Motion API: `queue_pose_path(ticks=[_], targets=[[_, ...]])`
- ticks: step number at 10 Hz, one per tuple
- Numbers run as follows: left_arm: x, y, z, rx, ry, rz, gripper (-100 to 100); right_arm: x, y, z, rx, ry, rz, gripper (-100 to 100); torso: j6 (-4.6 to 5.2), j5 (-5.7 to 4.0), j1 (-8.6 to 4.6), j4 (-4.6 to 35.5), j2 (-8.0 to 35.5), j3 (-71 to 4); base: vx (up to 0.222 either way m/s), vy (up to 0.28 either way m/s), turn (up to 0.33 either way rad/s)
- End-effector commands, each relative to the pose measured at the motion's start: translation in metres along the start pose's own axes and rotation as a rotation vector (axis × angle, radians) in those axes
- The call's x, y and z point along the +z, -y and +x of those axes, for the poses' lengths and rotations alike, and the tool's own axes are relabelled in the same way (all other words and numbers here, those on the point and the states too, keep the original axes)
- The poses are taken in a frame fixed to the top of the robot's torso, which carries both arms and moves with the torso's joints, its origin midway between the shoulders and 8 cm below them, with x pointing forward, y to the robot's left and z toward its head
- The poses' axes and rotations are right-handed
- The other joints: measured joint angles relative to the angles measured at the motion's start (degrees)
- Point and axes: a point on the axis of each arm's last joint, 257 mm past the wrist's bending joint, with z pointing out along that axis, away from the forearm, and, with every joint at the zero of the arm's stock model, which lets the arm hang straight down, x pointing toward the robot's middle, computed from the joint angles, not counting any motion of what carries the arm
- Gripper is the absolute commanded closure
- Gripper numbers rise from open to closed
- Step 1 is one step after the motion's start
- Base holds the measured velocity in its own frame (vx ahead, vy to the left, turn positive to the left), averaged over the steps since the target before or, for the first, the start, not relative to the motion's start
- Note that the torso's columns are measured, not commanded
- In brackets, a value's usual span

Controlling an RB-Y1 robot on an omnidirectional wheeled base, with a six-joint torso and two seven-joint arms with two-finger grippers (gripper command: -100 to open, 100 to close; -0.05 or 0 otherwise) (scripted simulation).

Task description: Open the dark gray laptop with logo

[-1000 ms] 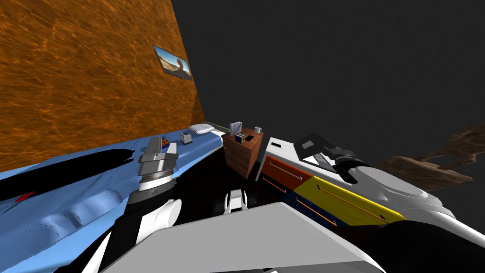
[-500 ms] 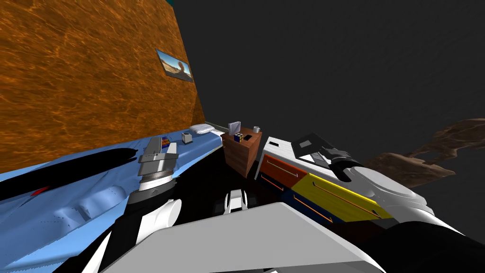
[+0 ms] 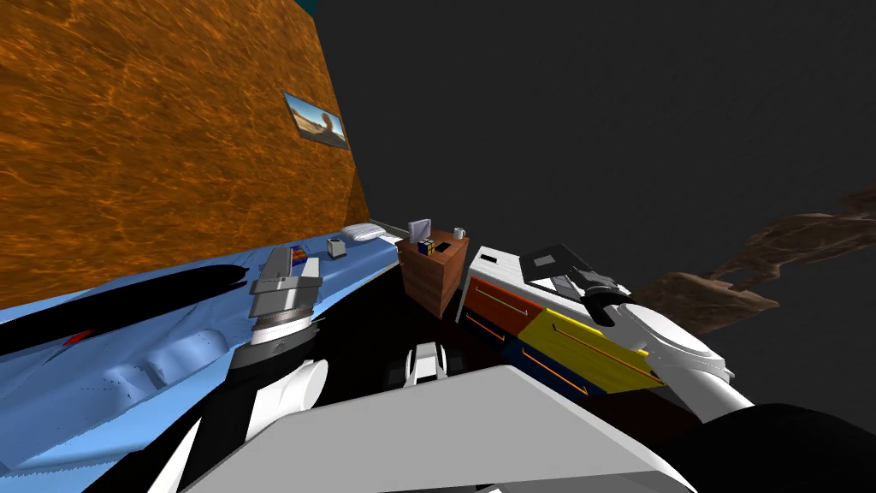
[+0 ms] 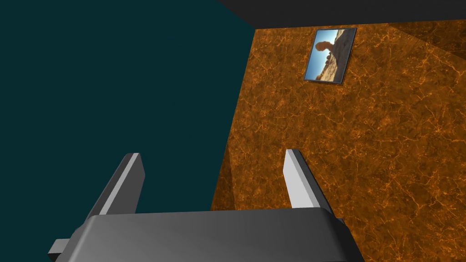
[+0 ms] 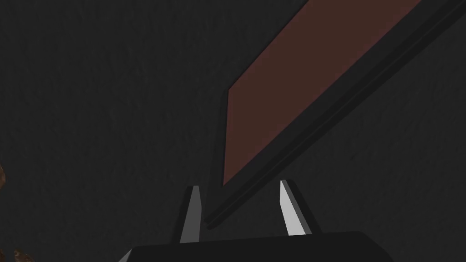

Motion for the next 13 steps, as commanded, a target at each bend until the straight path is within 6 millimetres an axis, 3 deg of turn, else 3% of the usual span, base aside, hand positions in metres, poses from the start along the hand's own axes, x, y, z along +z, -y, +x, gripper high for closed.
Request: queue_pose_path(ticks=[1,5,6,8,9,10,11,13], targets=[[0.0,0.0,0.0,0.0,0.0,0.0,0,-0.004,-0.016,0.033,0.083,-0.033,0.0,100,-0.06,-0.14,-0.17,-0.02,-0.03,0.01,-0.062,-0.091,-0.011],[0.0,0.0,0.0,0.0,0.0,0.0,0,-0.004,-0.044,0.056,0.197,-0.044,-0.011,100,-0.16,-0.22,0.03,-0.17,-0.09,-0.02,-0.061,-0.067,-0.006],[0.0,0.0,0.0,0.0,0.0,0.0,0,0.0,-0.036,0.035,0.187,-0.011,-0.004,100,-0.21,-0.25,-0.04,-0.15,-0.08,-0.02,-0.033,-0.024,-0.001],[0.0,0.0,0.0,0.0,0.0,0.0,0,-0.03,-0.088,0.074,0.223,-0.072,-0.115,100,0.15,0.06,-0.02,-0.08,-0.21,-0.14,0.124,-0.131,-0.346],[0.0,0.0,0.0,0.0,0.0,0.0,0,-0.035,-0.096,0.084,0.241,-0.085,-0.12,100,0.08,-0.1,-0.35,-0.2,-0.34,-0.21,0.162,-0.116,-0.243],[0.0,0.0,0.0,0.0,0.0,0.0,0,-0.05,-0.122,0.092,0.252,-0.099,-0.179,100,-0.07,-0.25,-0.45,-0.38,-0.41,-0.26,0.14,-0.121,-0.339],[0.0,0.0,0.0,0.0,0.0,0.0,0,-0.03,-0.105,0.059,0.275,-0.05,-0.156,-100,0.11,-0.37,-0.58,-0.51,-0.39,-0.24,0.053,-0.016,-0.049],[0.0,0.0,0.0,0.0,0.0,0.0,0,-0.024,-0.091,0.044,0.269,-0.044,-0.147,-100,-0.22,0.41,0.4,0.29,0.32,0.16,-0.03,0.068,0.088]])
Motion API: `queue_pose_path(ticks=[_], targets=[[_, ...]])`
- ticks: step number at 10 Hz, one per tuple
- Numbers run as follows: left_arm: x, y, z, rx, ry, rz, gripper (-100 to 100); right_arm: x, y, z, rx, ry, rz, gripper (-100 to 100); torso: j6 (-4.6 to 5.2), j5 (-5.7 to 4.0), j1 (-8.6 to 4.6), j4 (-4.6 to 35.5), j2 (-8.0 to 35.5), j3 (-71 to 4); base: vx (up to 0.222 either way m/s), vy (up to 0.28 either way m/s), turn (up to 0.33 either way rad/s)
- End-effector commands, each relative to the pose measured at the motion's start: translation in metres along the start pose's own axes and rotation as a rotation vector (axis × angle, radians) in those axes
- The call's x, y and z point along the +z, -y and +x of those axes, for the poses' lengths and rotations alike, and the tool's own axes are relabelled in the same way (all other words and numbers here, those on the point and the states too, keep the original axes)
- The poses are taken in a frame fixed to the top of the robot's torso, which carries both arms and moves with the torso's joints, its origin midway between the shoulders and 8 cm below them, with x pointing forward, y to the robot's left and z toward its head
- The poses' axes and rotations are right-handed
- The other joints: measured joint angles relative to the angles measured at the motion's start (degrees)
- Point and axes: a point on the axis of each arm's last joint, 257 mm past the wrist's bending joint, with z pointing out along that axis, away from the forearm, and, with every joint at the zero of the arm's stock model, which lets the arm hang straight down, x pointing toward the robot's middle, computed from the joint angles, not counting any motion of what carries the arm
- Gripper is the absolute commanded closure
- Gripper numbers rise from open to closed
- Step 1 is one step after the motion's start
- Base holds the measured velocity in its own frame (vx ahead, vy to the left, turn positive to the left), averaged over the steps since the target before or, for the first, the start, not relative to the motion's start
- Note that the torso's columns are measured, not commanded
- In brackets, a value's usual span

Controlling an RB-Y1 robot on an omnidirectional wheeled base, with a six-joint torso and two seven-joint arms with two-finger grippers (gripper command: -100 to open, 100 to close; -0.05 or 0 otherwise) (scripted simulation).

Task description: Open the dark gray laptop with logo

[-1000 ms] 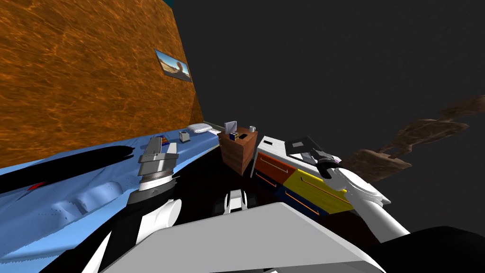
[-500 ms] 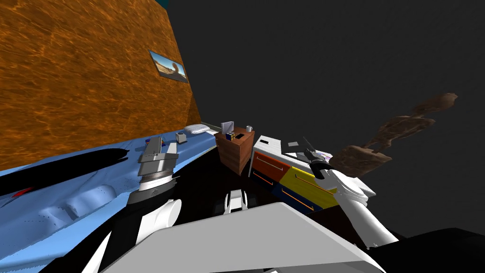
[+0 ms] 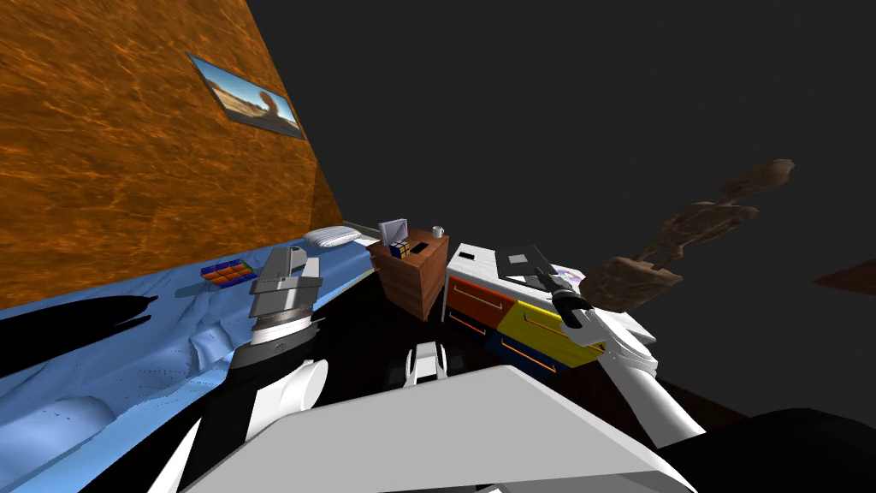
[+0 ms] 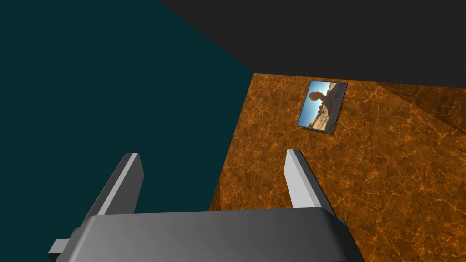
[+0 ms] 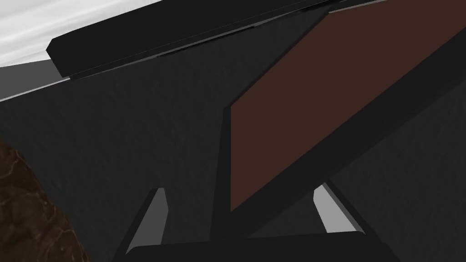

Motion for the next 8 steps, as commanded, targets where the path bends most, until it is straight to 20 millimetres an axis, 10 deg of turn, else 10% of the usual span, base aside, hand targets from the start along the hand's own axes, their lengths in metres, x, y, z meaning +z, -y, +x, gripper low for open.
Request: queue_pose_path(ticks=[1,8], targets=[[0.0,0.0,0.0,0.0,0.0,0.0,0,0.002,0.015,-0.021,-0.007,0.006,0.019,-100,0.05,0.18,0.21,0.17,0.18,0.11,-0.03,0.065,0.04],[0.0,0.0,0.0,0.0,0.0,0.0,0,0.011,0.029,-0.069,-0.025,0.019,0.036,-100,0.02,0.23,0.15,0.2,0.06,0.02,-0.012,0.057,0.038]])
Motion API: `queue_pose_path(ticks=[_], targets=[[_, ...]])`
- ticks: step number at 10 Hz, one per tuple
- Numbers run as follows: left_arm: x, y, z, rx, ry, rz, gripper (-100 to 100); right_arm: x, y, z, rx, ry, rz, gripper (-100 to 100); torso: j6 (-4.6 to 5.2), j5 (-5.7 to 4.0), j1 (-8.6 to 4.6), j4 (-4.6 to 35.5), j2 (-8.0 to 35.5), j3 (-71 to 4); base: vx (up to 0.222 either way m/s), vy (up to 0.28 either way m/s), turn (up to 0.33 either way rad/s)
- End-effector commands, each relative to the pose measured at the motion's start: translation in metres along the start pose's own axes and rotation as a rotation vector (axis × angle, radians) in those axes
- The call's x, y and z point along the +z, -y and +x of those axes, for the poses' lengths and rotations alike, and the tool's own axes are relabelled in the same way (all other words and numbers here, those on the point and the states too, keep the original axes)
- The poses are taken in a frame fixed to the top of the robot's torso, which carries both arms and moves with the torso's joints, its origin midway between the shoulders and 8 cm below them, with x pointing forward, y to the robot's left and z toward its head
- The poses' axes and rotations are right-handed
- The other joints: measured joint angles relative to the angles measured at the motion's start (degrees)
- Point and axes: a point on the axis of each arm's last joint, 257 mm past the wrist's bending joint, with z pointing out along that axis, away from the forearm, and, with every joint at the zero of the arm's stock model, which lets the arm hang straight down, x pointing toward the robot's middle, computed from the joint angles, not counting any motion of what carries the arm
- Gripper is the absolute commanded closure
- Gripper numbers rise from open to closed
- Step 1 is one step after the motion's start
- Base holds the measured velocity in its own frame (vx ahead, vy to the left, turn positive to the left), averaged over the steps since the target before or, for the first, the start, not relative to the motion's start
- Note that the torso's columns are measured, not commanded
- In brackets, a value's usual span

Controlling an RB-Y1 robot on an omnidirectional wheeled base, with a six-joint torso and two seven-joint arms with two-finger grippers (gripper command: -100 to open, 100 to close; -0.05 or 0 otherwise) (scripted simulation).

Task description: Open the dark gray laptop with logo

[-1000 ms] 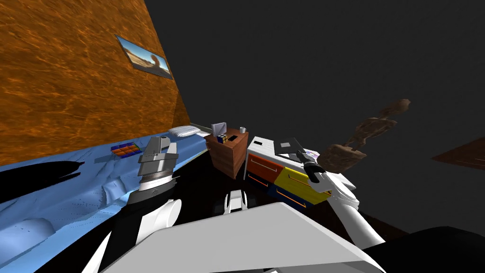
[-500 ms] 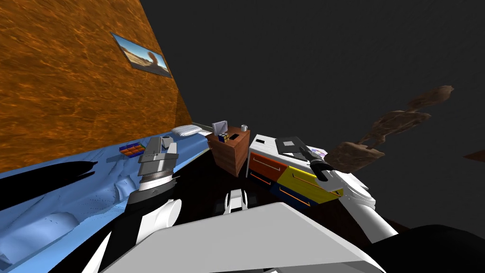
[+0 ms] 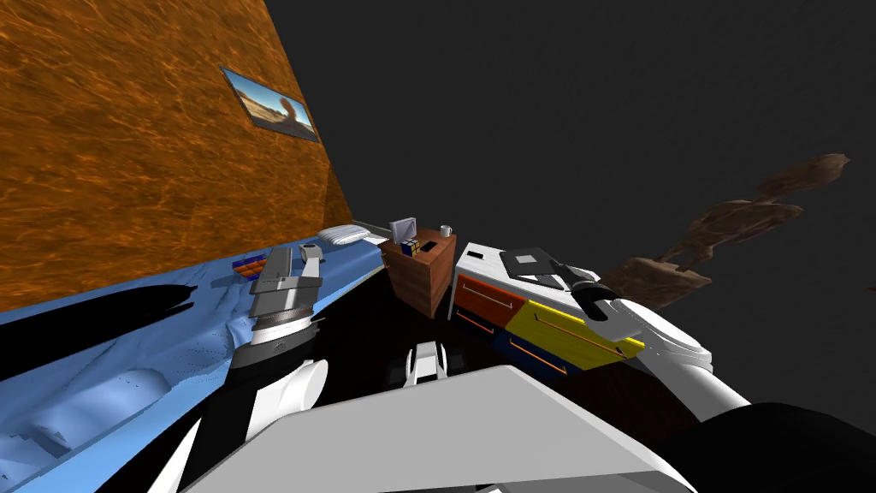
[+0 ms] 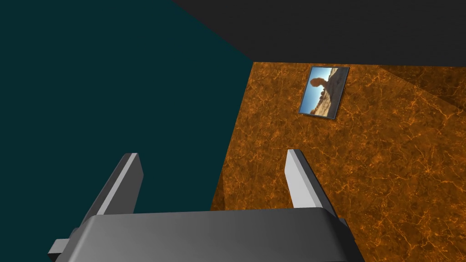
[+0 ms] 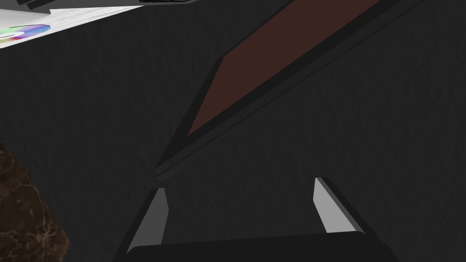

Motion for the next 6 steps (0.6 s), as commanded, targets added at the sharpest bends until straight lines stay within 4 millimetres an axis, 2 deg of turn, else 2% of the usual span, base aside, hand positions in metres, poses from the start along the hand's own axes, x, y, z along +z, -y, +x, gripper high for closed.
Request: queue_pose_path(ticks=[1,6], targets=[[0.0,0.0,0.0,0.0,0.0,0.0,0,0.0005,0.0007,-0.0011,0.001,0.001,0.001,0,0.02,-0.06,-0.13,-0.01,-0.02,0.0,0.0,0.0,0.0],[0.0,0.0,0.0,0.0,0.0,0.0,0,0.0005,0.0008,-0.0012,0.001,0.001,0.001,0,0.03,-0.02,-0.05,-0.01,-0.01,-0.01,0.0,0.0,0.0]])
